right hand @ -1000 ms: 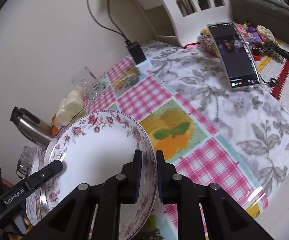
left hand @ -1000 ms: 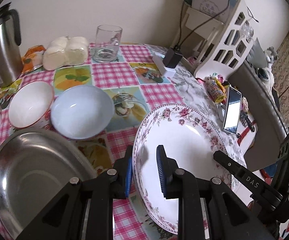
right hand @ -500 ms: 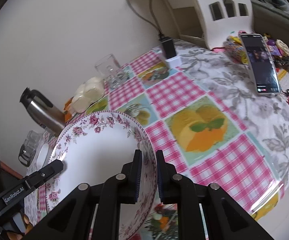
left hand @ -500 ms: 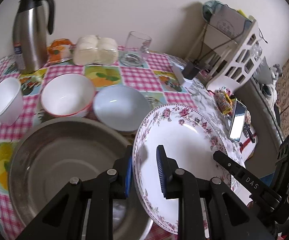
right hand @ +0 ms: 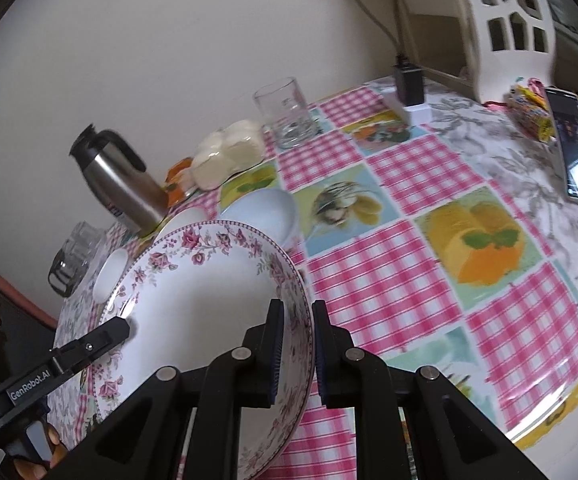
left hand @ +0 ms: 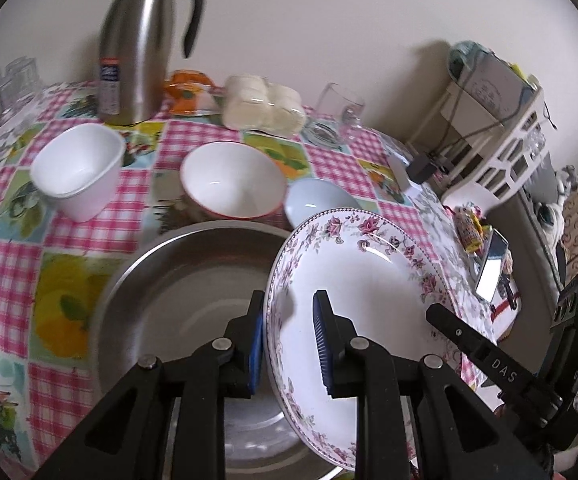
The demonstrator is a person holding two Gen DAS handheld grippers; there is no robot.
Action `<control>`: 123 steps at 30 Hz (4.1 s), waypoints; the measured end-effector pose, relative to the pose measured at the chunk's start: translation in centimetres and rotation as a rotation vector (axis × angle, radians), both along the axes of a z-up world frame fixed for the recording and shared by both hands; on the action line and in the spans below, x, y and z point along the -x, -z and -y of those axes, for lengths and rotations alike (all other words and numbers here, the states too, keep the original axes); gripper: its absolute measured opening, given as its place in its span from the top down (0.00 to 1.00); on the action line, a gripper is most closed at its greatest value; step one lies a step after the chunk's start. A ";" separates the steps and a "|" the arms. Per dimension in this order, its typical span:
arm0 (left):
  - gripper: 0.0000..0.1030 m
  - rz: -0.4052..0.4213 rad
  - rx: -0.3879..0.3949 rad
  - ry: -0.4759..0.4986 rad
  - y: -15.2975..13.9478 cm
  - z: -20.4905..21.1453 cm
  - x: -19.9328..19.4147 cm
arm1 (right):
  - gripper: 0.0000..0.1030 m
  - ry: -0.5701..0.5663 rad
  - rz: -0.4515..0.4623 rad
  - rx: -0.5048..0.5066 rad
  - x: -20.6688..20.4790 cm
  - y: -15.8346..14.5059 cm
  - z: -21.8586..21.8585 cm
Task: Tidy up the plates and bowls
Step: 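Lift the floral plate with the right gripper and carry it over the steel basin, then lower the floral plate into the steel basin with the right gripper, then open the right gripper to release the floral plate in the basin, then move the left gripper toward the red-rimmed white bowl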
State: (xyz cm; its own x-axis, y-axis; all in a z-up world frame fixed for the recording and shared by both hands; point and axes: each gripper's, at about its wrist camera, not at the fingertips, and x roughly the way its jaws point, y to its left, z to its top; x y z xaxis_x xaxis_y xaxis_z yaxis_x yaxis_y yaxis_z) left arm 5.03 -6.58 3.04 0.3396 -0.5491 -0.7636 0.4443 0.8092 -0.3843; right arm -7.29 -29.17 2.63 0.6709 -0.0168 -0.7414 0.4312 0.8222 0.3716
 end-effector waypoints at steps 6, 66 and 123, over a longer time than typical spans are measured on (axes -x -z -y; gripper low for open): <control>0.78 -0.031 0.004 -0.066 0.6 -2.8 -1.1 | 0.85 -0.053 -0.023 0.024 -1.5 0.2 -2.9; 0.68 -0.259 -0.146 -0.222 7.5 -6.1 -3.1 | 0.85 -0.173 -0.208 0.109 -5.8 4.9 -7.8; 0.06 0.013 -0.389 -0.341 4.2 -6.3 -2.6 | 0.00 -0.145 -0.126 0.187 -4.9 2.8 -7.1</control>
